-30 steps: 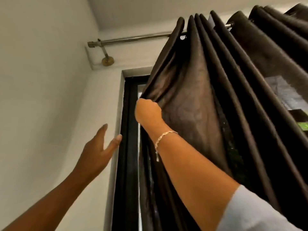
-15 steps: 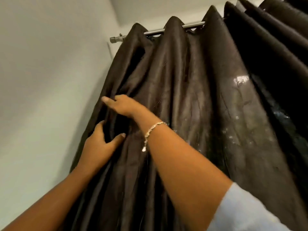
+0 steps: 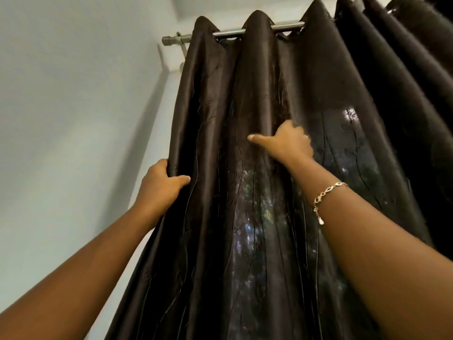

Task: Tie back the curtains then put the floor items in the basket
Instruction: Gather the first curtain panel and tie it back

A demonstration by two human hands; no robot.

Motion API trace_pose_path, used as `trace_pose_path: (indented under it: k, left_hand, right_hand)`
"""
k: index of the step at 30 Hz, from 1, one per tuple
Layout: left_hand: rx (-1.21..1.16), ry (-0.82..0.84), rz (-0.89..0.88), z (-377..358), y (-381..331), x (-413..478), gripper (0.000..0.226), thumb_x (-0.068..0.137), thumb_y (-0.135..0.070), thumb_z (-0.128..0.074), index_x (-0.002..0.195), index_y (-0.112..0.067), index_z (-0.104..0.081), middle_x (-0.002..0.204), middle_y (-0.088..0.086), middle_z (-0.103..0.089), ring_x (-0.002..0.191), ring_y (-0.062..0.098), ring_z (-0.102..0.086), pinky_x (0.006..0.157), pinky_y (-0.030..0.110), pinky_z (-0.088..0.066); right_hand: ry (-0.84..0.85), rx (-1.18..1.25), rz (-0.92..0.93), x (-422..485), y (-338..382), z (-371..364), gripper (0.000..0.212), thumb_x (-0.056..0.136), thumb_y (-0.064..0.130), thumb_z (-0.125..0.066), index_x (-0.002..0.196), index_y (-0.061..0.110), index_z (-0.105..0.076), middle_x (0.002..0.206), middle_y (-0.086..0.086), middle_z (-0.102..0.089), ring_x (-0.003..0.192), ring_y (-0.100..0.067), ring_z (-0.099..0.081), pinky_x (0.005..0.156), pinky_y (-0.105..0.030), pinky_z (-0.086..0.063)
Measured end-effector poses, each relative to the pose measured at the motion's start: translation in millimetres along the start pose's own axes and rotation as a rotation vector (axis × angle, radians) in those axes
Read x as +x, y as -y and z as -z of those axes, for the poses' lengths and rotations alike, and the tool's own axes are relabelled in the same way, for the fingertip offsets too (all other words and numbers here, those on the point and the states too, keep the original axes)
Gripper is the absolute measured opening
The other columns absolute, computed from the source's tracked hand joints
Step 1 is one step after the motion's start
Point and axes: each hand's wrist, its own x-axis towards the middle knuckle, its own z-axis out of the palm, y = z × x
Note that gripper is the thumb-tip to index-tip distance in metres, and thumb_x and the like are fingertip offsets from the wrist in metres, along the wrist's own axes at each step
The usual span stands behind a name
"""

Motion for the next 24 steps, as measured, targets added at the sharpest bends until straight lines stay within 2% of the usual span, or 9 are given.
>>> trace_pose_path:
  k: [2,3,4,6,8,11,14,19,24]
  left_hand:
    - [0.042,0.000,0.025,-1.3,1.0,0.8,0.028,0.083,-0.006,-0.057,0.111,-0.007,-0.057,0.103,0.017,-0.064,0.093,0.035,-0.062,0.088,0.051,-0.050]
    - [0.057,0.000,0.039,-2.0,2.4,1.1,0.028,0.084,-0.004,-0.055,0.112,-0.006,-0.057,0.104,0.017,-0.064,0.093,0.035,-0.062,0.088,0.051,-0.050]
    - [0.065,0.001,0.051,-2.3,3.9,0.5,0.029,0.084,-0.003,-0.052,0.112,-0.007,-0.057,0.103,0.017,-0.064,0.092,0.035,-0.062,0.088,0.050,-0.051]
    - [0.076,0.004,0.066,-2.4,7.8,-1.2,0.028,0.084,0.000,-0.049,0.110,-0.007,-0.057,0.100,0.018,-0.064,0.088,0.035,-0.063,0.085,0.049,-0.052]
    - [0.086,0.013,0.073,-1.9,11.9,-1.5,0.030,0.084,0.003,-0.046,0.109,-0.007,-0.057,0.099,0.018,-0.064,0.086,0.034,-0.063,0.082,0.045,-0.053]
    - [0.082,0.032,0.092,2.7,16.9,0.1,0.034,0.083,0.006,-0.042,0.112,-0.006,-0.056,0.101,0.019,-0.064,0.088,0.036,-0.063,0.084,0.047,-0.053]
    - [0.057,0.048,0.103,9.5,20.7,-0.2,0.040,0.083,0.008,-0.040,0.116,-0.007,-0.056,0.103,0.017,-0.066,0.091,0.034,-0.064,0.087,0.049,-0.052]
    - [0.006,0.052,0.058,24.8,23.0,1.7,0.029,0.087,0.002,-0.048,0.111,-0.008,-0.060,0.100,0.013,-0.068,0.089,0.032,-0.066,0.085,0.049,-0.054]
    - [-0.033,0.044,-0.011,45.5,18.3,7.1,0.029,0.088,0.003,-0.045,0.094,-0.022,-0.060,0.087,0.001,-0.069,0.080,0.023,-0.068,0.083,0.045,-0.055]
  right_hand:
    - [0.092,0.026,-0.064,-8.5,0.8,-14.9,0.108,0.073,0.058,-0.066,0.145,0.000,-0.011,0.146,-0.022,-0.031,0.133,-0.038,-0.033,0.105,-0.052,-0.034]
    - [0.092,0.030,-0.090,-11.2,0.7,-22.9,0.104,0.076,0.052,-0.067,0.145,0.000,-0.010,0.145,-0.022,-0.032,0.132,-0.037,-0.034,0.105,-0.051,-0.034]
    - [0.075,0.015,-0.105,-13.4,0.1,-29.2,0.092,0.082,0.044,-0.064,0.145,0.000,-0.013,0.143,-0.022,-0.035,0.131,-0.037,-0.037,0.104,-0.049,-0.035]
    - [0.037,-0.045,-0.079,-16.3,0.0,-35.6,0.054,0.091,0.025,-0.052,0.137,0.001,-0.034,0.135,-0.021,-0.046,0.124,-0.037,-0.045,0.099,-0.045,-0.039]
    - [-0.001,-0.096,-0.013,-18.6,1.9,-38.8,0.035,0.092,0.012,-0.044,0.125,0.001,-0.048,0.127,-0.020,-0.053,0.118,-0.038,-0.050,0.092,-0.043,-0.043]
    - [-0.051,-0.167,0.117,-27.0,16.9,-48.7,0.033,0.090,0.004,-0.041,0.120,-0.004,-0.049,0.122,-0.021,-0.056,0.113,-0.039,-0.053,0.086,-0.042,-0.045]
    - [-0.052,-0.114,0.204,-32.2,43.1,-63.4,0.026,0.091,0.004,-0.040,0.113,0.000,-0.054,0.122,-0.020,-0.056,0.113,-0.038,-0.053,0.086,-0.040,-0.045]
    - [0.081,0.068,0.234,-26.9,93.2,-87.4,0.027,0.096,0.013,-0.037,0.115,0.001,-0.052,0.126,-0.021,-0.054,0.117,-0.039,-0.050,0.092,-0.039,-0.042]
    - [0.210,0.147,0.271,-24.6,139.7,-115.1,0.029,0.093,0.009,-0.038,0.117,0.001,-0.051,0.128,-0.021,-0.052,0.118,-0.039,-0.048,0.093,-0.040,-0.042]
